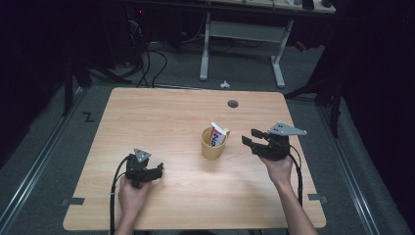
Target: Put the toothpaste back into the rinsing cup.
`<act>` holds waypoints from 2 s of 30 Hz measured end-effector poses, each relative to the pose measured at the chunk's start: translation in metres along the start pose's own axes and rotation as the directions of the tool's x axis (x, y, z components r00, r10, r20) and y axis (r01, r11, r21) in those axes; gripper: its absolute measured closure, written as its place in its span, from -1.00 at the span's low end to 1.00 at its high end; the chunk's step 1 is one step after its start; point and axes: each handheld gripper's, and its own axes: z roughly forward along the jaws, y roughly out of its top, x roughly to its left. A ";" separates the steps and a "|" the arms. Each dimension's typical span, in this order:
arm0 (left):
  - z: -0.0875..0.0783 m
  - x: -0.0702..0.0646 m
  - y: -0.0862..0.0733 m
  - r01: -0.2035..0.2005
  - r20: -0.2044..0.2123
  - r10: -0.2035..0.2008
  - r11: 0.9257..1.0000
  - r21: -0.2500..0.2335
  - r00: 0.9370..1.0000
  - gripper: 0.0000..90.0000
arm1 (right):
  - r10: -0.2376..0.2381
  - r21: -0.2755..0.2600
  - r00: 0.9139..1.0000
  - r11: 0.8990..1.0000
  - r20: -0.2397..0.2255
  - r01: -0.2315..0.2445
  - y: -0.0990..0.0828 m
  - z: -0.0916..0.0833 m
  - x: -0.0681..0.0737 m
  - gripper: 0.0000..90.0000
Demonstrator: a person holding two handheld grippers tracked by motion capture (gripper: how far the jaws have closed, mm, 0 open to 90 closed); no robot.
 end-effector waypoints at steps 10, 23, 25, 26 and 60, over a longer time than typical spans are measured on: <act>0.000 0.000 0.000 0.000 -0.002 0.000 1.000 -0.002 1.000 -0.49 | 0.020 -0.005 1.000 1.000 0.020 -0.020 -0.005 -0.007 -0.005 0.07; 0.000 0.000 0.000 0.000 -0.002 0.000 1.000 -0.002 1.000 -0.49 | 0.054 -0.011 0.998 0.998 0.042 -0.054 -0.015 -0.013 -0.013 0.07; 0.000 0.000 0.000 0.000 -0.002 0.000 1.000 -0.002 1.000 -0.49 | 0.055 -0.009 0.997 0.998 0.046 -0.054 -0.016 -0.013 -0.014 0.08; 0.000 0.000 0.000 0.001 -0.002 -0.001 1.000 -0.003 1.000 -0.49 | 0.057 -0.007 0.997 0.998 0.050 -0.056 -0.016 -0.013 -0.014 0.08; 0.000 0.000 0.000 0.001 -0.002 -0.001 1.000 -0.002 1.000 -0.49 | 0.104 0.014 0.990 0.994 0.098 -0.106 -0.038 -0.014 -0.029 0.08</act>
